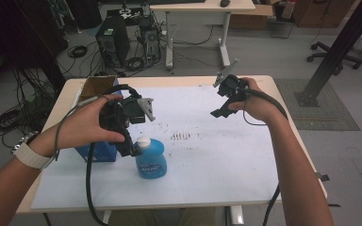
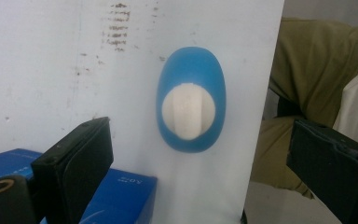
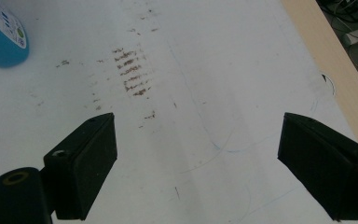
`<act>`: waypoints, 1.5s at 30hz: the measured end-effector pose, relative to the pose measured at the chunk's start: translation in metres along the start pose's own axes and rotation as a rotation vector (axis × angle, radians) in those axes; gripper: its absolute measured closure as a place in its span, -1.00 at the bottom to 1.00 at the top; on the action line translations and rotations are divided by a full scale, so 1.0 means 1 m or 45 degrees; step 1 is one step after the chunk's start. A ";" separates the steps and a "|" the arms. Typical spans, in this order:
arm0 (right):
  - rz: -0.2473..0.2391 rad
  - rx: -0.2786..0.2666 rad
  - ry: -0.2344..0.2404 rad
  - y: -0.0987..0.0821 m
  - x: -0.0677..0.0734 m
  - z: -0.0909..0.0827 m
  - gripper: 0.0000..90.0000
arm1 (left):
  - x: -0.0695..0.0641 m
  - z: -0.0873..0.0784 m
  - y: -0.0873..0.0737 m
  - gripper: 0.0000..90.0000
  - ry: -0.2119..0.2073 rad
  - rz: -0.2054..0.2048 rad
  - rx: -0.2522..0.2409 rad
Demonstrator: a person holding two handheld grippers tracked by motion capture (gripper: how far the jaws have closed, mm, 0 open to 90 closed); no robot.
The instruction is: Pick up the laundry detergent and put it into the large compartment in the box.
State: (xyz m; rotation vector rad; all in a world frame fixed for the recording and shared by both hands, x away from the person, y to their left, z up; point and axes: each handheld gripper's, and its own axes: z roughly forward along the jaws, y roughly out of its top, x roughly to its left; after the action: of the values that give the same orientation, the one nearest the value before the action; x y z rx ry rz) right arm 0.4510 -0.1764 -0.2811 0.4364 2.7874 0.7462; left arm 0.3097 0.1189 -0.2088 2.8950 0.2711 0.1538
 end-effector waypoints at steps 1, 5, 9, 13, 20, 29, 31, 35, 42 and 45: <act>0.001 -0.001 -0.001 0.000 0.000 0.000 -0.74 | 0.000 0.002 0.001 -0.84 -0.003 -0.007 0.010; -0.002 -0.001 -0.002 0.000 0.001 -0.001 -0.74 | 0.000 0.006 0.003 -0.84 -0.015 -0.009 0.011; -0.002 -0.003 0.001 0.001 0.001 0.000 -0.74 | 0.001 0.010 0.005 -0.83 -0.021 0.000 0.014; -0.003 -0.005 0.002 0.001 0.001 0.000 -0.74 | 0.001 0.014 0.005 -0.83 -0.025 -0.001 0.013; 0.000 -0.005 0.000 0.000 0.001 -0.001 -0.74 | 0.003 0.020 0.006 -0.82 -0.036 -0.004 0.009; 0.001 -0.005 0.000 0.000 0.001 -0.001 -0.74 | 0.004 0.028 0.006 -0.81 -0.052 0.003 0.007; 0.000 -0.003 0.001 0.000 0.001 -0.001 -0.74 | 0.004 0.030 0.006 -0.82 -0.054 0.003 0.002; 0.003 -0.002 0.001 -0.001 0.001 -0.001 -0.74 | 0.006 0.032 0.005 -0.83 -0.056 -0.009 -0.038; 0.004 -0.005 0.000 -0.002 0.002 -0.001 -0.74 | 0.005 0.038 0.005 -0.83 -0.061 -0.002 -0.020; 0.007 -0.003 0.002 -0.002 0.002 -0.001 -0.74 | 0.005 0.042 0.005 -0.82 -0.069 0.003 -0.016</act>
State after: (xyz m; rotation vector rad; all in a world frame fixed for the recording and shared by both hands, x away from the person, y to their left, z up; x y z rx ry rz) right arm 0.4483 -0.1778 -0.2818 0.4432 2.7876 0.7512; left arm 0.3209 0.1058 -0.2475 2.8817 0.2567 0.0774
